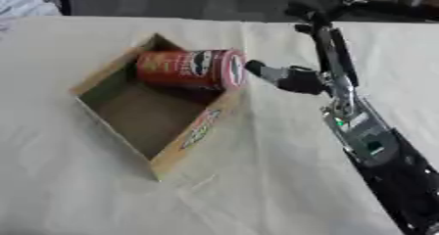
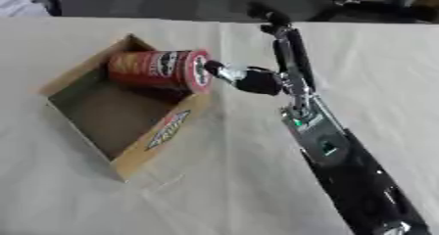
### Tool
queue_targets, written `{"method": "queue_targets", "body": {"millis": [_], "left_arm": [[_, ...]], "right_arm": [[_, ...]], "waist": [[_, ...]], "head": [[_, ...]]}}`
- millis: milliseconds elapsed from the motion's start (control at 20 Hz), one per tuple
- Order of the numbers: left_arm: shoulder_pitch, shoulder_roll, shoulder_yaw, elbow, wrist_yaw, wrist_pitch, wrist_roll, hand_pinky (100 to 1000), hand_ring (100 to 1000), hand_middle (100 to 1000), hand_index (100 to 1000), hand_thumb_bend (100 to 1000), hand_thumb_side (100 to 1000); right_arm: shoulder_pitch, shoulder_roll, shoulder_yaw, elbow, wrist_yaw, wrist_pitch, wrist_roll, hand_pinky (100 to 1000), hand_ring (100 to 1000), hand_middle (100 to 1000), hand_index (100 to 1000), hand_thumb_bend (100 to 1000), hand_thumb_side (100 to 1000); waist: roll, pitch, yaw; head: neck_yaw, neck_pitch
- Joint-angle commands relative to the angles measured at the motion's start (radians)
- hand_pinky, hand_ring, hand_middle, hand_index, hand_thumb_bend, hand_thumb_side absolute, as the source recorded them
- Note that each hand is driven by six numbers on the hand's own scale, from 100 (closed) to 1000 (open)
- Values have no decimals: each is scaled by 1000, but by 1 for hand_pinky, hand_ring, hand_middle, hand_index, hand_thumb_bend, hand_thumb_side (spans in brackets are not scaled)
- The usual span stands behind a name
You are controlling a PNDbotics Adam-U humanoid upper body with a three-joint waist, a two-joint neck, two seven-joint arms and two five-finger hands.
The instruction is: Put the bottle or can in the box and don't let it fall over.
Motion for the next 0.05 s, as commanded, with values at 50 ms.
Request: {"method": "queue_targets", "body": {"millis": [50], "left_arm": [[0,37,10,-9,-7,2,0,629,968,700,670,437,587]], "right_arm": [[24,-60,-48,-98,-50,22,-37,832,900,765,886,696,357]], "waist": [[0,-23,-5]], "head": [[10,4]]}}
